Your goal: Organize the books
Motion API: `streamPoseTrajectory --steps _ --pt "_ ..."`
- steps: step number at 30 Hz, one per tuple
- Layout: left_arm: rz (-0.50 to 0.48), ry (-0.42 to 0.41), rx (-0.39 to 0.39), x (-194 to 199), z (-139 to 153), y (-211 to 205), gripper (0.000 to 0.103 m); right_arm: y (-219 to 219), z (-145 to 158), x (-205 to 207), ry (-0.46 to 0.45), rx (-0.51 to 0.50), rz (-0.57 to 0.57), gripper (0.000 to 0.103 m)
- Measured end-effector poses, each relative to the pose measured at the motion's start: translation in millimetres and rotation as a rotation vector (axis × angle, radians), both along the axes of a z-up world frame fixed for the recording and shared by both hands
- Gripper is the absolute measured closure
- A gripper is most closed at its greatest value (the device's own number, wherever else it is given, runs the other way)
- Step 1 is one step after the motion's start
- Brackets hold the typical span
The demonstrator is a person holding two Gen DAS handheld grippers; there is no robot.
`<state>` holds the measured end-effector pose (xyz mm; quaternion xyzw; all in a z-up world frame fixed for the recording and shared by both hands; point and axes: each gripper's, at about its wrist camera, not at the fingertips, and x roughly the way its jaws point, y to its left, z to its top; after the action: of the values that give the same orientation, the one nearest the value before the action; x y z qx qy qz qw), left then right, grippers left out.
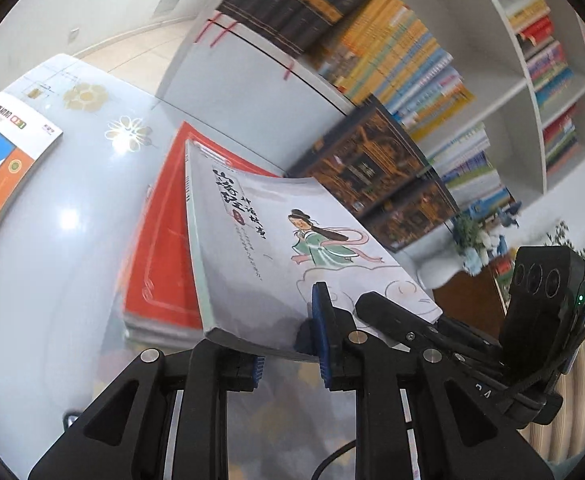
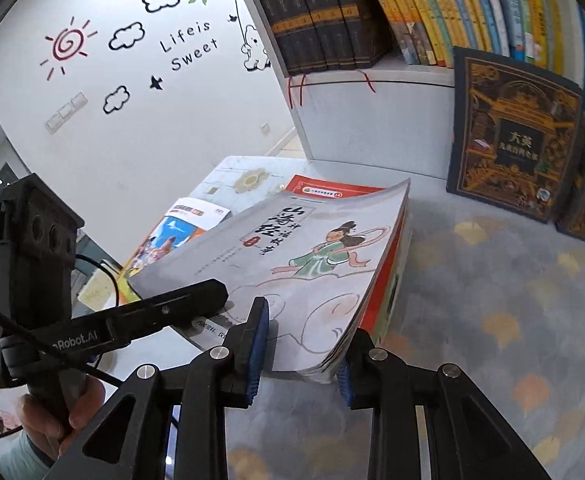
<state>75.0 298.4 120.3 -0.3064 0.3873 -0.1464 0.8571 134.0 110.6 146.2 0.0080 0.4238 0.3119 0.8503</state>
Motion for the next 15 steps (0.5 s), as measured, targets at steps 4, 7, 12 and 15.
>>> streamPoseTrajectory --steps 4,7,12,15 --pt "-0.002 0.015 -0.012 19.9 -10.8 10.6 0.085 1.7 -13.6 20.5 0.069 0.029 -0.034 0.074" --pt "-0.016 0.023 -0.016 26.8 -17.2 13.2 0.087 0.8 -23.9 33.5 0.113 0.043 -0.064 0.074" --pt "0.007 0.054 -0.035 34.3 -30.9 22.7 0.087 4.0 -36.7 40.1 0.144 0.03 -0.086 0.074" --pt "0.051 0.071 -0.045 31.9 -39.2 36.3 0.087 9.3 -43.5 40.1 0.153 0.02 -0.087 0.074"
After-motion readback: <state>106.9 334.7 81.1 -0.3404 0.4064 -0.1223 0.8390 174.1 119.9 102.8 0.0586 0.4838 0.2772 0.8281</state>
